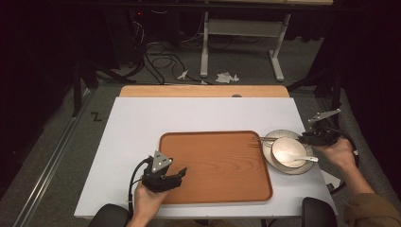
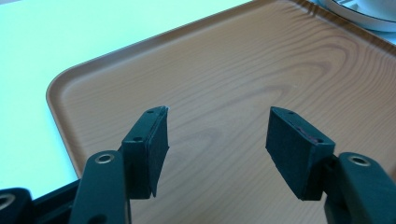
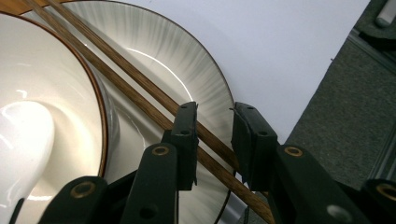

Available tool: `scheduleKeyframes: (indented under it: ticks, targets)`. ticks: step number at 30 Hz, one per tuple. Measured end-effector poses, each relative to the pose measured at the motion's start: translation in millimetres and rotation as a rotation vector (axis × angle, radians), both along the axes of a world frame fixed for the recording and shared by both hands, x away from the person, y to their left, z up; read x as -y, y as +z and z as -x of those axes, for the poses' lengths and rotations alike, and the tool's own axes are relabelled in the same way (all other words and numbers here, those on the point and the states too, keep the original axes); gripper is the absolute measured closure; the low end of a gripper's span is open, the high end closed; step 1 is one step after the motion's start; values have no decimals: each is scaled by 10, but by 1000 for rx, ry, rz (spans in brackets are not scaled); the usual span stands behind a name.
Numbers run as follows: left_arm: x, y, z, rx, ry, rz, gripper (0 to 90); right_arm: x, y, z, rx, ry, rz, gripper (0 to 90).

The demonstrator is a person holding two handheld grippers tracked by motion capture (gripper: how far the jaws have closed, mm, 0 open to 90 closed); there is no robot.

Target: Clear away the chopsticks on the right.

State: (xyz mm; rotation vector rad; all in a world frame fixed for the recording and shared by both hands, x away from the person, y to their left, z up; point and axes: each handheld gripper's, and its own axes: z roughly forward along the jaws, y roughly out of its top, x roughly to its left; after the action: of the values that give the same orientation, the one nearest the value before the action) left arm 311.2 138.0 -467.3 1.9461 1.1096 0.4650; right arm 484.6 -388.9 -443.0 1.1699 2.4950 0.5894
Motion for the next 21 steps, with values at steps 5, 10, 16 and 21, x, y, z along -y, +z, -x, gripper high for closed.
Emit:
scheduleKeyframes:
  ticks: [5,10,16,21]
  targets:
    - [-1,-1,-1,1,1,2,389,10,-2,-18,-4,3,6,691]
    - [-3,-4,-4,-2,2,2,389,-12,-19,-62,-21,-4,7,687]
    - [-3,-6,-5,-1,1,0,389,-27,-28,-55,-36,12,19,693]
    - [2,-11,-10,-6,2,1,389,-23,-26,-71,-53,12,7,692]
